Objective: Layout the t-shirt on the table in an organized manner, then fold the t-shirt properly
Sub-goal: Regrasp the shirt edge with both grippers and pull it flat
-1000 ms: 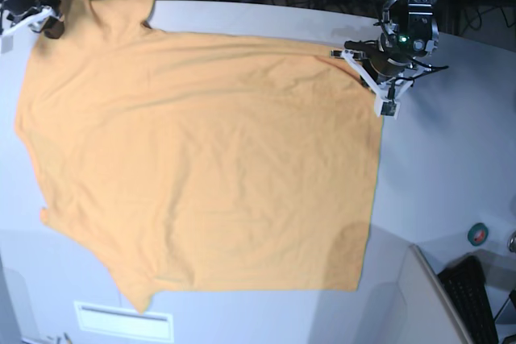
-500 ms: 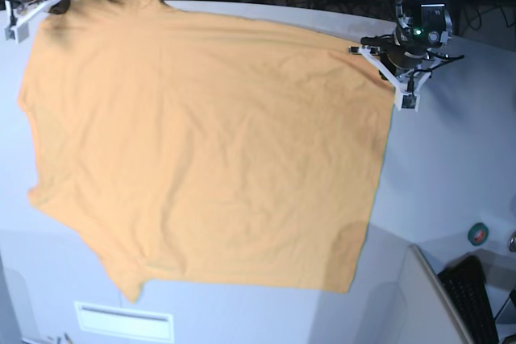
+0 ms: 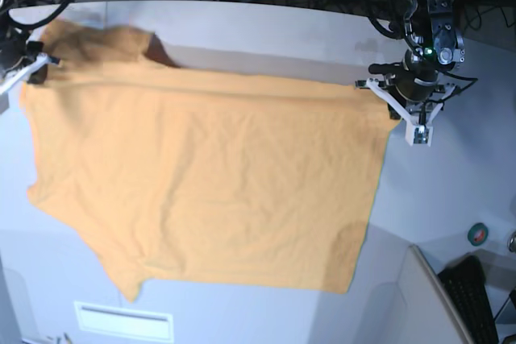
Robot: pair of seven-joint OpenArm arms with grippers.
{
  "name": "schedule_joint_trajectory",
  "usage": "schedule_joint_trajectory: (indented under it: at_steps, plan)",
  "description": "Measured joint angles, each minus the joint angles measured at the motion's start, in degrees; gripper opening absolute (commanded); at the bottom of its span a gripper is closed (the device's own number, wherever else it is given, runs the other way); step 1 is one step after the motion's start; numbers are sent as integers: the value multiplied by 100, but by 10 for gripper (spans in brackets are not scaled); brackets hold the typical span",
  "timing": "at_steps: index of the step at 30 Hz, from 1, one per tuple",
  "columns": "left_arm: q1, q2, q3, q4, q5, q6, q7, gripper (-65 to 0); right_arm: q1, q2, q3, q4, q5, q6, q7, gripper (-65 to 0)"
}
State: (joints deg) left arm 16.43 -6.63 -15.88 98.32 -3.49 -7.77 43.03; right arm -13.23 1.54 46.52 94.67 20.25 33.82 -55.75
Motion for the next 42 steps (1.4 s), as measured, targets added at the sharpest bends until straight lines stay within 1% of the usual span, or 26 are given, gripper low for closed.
schedule_joint_trajectory:
  at_steps: [2,3,4,7,9,11,13,15,18,23,26,28,30,34,37,39,41,42]
  plan:
    - [-249,-24,129,-173,17,11,286,-650,247,142,-238,-299,-52,-94,0,-650]
    - [-393,-37,199,-295,28,9,380,-650,396,190,-332,-483,-46,-236,-17,-650]
    - [-514,-39,238,-402,24,7,402,-650,529,245,-431,-675,-52,-341,-20,-650]
    - [-903,-35,382,-737,24,9,396,-650,960,424,-605,-1132,-33,-476,4,-650]
    - [-1121,-26,435,-973,-7,4,396,-650,1189,520,-664,-1362,-74,-485,48,-650]
    - [-1307,-20,428,-1172,26,9,402,-650,1375,540,-669,-1561,-50,-490,225,-650]
    - [-1488,-17,404,-1360,24,9,400,-650,1519,575,-680,-1749,-46,-496,264,-650]
    - [-1652,-22,358,-1508,2,7,398,-650,1648,621,-680,-1915,-59,-728,286,-650]
    - [-1777,-26,354,-1633,4,7,398,-650,1808,697,-678,-2063,-79,-750,273,-650]
    - [-1906,-20,354,-1679,9,7,402,-650,2083,682,-680,-2159,-57,-772,306,-650]
    - [-2059,-17,354,-1838,7,9,393,-650,2291,713,-680,-2632,-63,-793,577,-650]
    - [-2153,-4,354,-2024,9,7,396,-650,2321,798,-695,-2929,-28,-789,686,-650]
    - [-2188,-7,352,-2175,7,7,282,-650,2356,887,-684,-3204,-81,-793,793,-650]
    - [-2205,-7,345,-2450,2,7,-203,-650,2404,898,-680,-3364,-79,-793,984,-650]
    - [-2251,-24,341,-2769,7,15,-254,-650,2481,916,-695,-3405,-76,-793,1010,-650]
    - [-2284,-4,352,-2911,11,216,-415,-650,2531,1025,-957,-3508,-70,-793,1060,-650]
    - [-2347,-2,400,-3005,-7,479,-647,-650,2588,1078,-1154,-3681,-66,-793,1294,-650]
    - [-2378,9,398,-3025,4,540,-713,-650,2601,1071,-1215,-3735,-68,-796,1443,-650]
